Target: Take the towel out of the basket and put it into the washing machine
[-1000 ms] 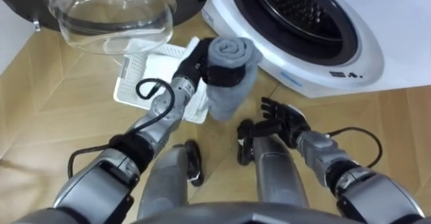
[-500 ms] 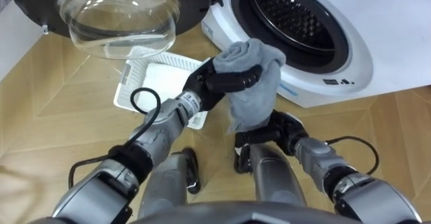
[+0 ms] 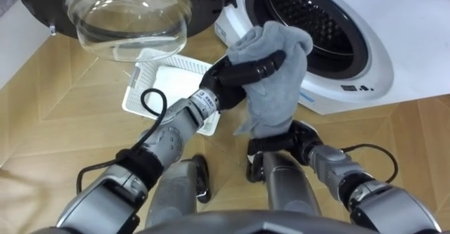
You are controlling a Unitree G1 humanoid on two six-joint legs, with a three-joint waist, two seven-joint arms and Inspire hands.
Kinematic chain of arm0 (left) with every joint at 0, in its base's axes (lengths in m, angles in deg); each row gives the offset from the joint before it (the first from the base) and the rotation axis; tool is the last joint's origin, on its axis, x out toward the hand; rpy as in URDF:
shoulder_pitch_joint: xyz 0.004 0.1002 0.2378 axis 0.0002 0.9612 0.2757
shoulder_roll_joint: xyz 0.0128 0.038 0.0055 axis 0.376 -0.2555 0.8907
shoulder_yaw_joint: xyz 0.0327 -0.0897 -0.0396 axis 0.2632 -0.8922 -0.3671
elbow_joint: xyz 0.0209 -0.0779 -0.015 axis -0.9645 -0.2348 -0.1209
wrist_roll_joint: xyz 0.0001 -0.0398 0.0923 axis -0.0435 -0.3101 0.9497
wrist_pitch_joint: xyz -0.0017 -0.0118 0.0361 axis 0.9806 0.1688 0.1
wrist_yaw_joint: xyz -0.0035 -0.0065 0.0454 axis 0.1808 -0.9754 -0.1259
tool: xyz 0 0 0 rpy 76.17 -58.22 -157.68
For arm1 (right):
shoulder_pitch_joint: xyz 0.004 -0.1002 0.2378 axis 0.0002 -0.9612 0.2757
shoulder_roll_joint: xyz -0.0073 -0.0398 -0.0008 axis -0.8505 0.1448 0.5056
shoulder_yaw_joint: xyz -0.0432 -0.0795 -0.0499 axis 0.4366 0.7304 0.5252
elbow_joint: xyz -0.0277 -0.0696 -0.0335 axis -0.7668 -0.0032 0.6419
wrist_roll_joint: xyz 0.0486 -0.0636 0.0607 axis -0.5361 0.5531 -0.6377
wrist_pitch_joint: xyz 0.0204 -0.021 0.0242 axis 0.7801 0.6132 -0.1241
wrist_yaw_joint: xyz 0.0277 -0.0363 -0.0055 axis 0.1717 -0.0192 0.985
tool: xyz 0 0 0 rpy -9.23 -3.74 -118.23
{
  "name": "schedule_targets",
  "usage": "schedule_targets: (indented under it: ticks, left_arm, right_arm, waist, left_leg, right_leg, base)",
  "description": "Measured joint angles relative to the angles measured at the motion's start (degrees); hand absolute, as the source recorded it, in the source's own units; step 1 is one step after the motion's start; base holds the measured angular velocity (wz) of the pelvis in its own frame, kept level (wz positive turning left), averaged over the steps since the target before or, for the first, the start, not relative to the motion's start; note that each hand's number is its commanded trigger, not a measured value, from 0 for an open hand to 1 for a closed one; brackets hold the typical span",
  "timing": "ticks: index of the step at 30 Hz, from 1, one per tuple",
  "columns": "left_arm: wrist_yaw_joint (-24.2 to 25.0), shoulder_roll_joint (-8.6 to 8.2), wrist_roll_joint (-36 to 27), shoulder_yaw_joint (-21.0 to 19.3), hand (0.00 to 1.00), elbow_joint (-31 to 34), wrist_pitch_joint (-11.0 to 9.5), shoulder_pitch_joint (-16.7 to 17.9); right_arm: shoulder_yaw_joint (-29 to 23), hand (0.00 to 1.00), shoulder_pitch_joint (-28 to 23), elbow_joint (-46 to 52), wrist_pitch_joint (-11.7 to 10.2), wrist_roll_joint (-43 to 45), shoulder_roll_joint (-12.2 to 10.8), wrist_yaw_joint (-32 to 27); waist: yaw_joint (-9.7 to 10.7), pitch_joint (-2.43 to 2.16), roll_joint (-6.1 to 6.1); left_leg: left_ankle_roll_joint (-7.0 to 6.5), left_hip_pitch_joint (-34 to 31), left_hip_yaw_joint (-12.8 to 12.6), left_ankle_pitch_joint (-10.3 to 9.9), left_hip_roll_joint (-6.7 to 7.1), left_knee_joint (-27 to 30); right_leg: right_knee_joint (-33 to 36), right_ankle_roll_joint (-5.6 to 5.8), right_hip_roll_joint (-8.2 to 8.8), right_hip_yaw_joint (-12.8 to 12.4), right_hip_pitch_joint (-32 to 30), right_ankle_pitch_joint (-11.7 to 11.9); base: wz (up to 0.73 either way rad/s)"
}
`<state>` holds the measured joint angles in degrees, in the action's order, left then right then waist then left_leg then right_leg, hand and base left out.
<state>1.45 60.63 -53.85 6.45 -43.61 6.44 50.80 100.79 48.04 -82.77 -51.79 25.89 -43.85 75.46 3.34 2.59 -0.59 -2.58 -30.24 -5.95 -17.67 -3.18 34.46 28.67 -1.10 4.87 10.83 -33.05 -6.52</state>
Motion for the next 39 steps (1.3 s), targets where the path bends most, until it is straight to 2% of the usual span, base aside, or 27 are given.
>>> schedule_targets:
  ticks: [14, 15, 16, 17, 18, 22, 28, 31, 35, 37, 39]
  left_arm:
    - [0.8, -0.08, -2.2, -0.2, 1.00, 0.0, 0.0, 0.3]
    - [0.8, -0.07, -2.3, -0.2, 0.78, 0.0, 0.0, 0.4]
    - [0.9, -0.07, -2.3, -0.2, 0.62, 0.0, 0.0, 0.5]
    - [1.0, -0.06, -2.2, -0.2, 0.06, 0.0, 0.0, 0.6]
    - [1.1, 0.03, -2.2, -0.2, 0.00, 0.0, 0.0, 0.7]
    - [1.6, 0.64, -2.0, -0.2, 0.00, 0.0, 0.0, 0.9]
    - [3.0, 1.52, -1.1, -0.3, 0.00, 0.0, 0.0, 3.0]
    - [3.1, 2.04, -0.9, -1.0, 0.00, -0.1, 0.2, 3.2]
    - [2.7, 3.24, 1.2, -1.9, 0.00, -0.5, -0.5, 3.7]
    - [1.6, 3.52, 3.3, -3.2, 0.00, -0.7, -0.9, 4.3]
    - [-1.5, 3.86, 7.7, -6.6, 0.00, -0.7, -1.3, 5.2]
  right_arm:
    - [-2.1, 1.00, -0.1, 0.5, 0.6, 1.7, 0.0, -1.4]
    - [-2.2, 1.00, -0.1, 0.6, 0.7, 1.7, -0.1, -1.6]
    - [-2.3, 1.00, -0.1, 0.6, 0.7, 1.7, -0.1, -1.6]
    - [-2.3, 1.00, -0.1, 0.6, 0.7, 1.6, 0.0, -1.6]
    - [-2.3, 1.00, -0.1, 0.6, 0.7, 1.5, 0.0, -1.6]
    - [-2.2, 1.00, -0.2, 0.8, 1.2, 1.5, 0.1, -1.6]
    - [-2.2, 1.00, -1.0, 2.3, 1.9, 1.6, 0.4, -2.0]
    - [-2.2, 1.00, -1.9, 3.3, 1.8, 1.5, 0.9, -2.3]
    - [-2.1, 1.00, -2.4, 3.3, 1.9, 1.4, 1.4, -3.2]
    - [-2.1, 1.00, -2.5, 3.3, 1.9, 1.3, 1.4, -3.8]
    - [-2.4, 1.00, -3.1, 4.0, 1.9, 1.4, 1.5, -4.4]
  waist:
    - [-0.4, -0.01, 0.03]
    - [-0.4, -0.01, 0.03]
    - [-0.4, -0.01, 0.03]
    - [-0.4, -0.01, 0.04]
    - [-0.4, -0.01, 0.04]
    - [-0.5, -0.01, 0.04]
    - [-0.9, -0.05, -0.20]
    - [-1.7, -0.12, -0.54]
    - [-3.6, -0.19, -0.78]
    - [-4.0, -0.11, -0.96]
    - [-4.9, -0.14, -1.05]
  left_leg:
    - [0.09, 0.1, 0.0, 0.2, -0.02, -1.0]
    - [0.09, 0.1, 0.0, 0.2, -0.06, -1.0]
    - [0.09, 0.1, -0.1, 0.2, -0.07, -1.1]
    - [0.10, 0.1, 0.0, 0.2, -0.07, -1.2]
    - [0.10, 0.1, 0.0, 0.2, -0.07, -1.2]
    - [0.10, 0.0, 0.1, 0.2, 0.03, -1.2]
    - [0.10, -0.1, 0.3, 0.2, 0.01, -1.1]
    - [0.14, -0.1, -0.1, 0.2, -0.07, -1.2]
    - [0.34, 0.4, -0.1, 0.3, -0.05, -1.8]
    - [0.41, 0.5, -0.2, 0.4, -0.05, -1.9]
    - [0.50, 0.5, -0.2, 0.4, -0.02, -2.2]
  right_leg:
    - [-0.9, 0.00, -0.23, 0.0, 0.0, 0.0]
    - [-1.0, 0.00, -0.27, 0.0, 0.0, 0.0]
    - [-1.0, 0.00, -0.28, 0.0, 0.0, 0.0]
    - [-1.0, 0.00, -0.29, 0.0, 0.0, 0.0]
    - [-1.0, 0.00, -0.28, 0.0, 0.0, 0.0]
    - [-1.1, 0.01, -0.19, 0.2, 0.0, 0.0]
    - [-1.2, 0.00, -0.22, 0.4, 0.1, 0.0]
    - [-1.3, -0.01, -0.37, 0.3, 0.1, 0.0]
    - [-1.2, -0.03, -0.42, 0.2, 0.1, 0.0]
    - [-1.1, -0.07, -0.42, 0.2, 0.1, 0.0]
    - [-1.1, -0.22, -0.41, 0.2, 0.0, -0.1]
  base:
    - [0.00]
    - [0.00]
    - [0.00]
    - [0.00]
    - [0.00]
    - [0.00]
    - [0.00]
    - [-0.01]
    - [0.00]
    - [0.00]
    - [0.00]
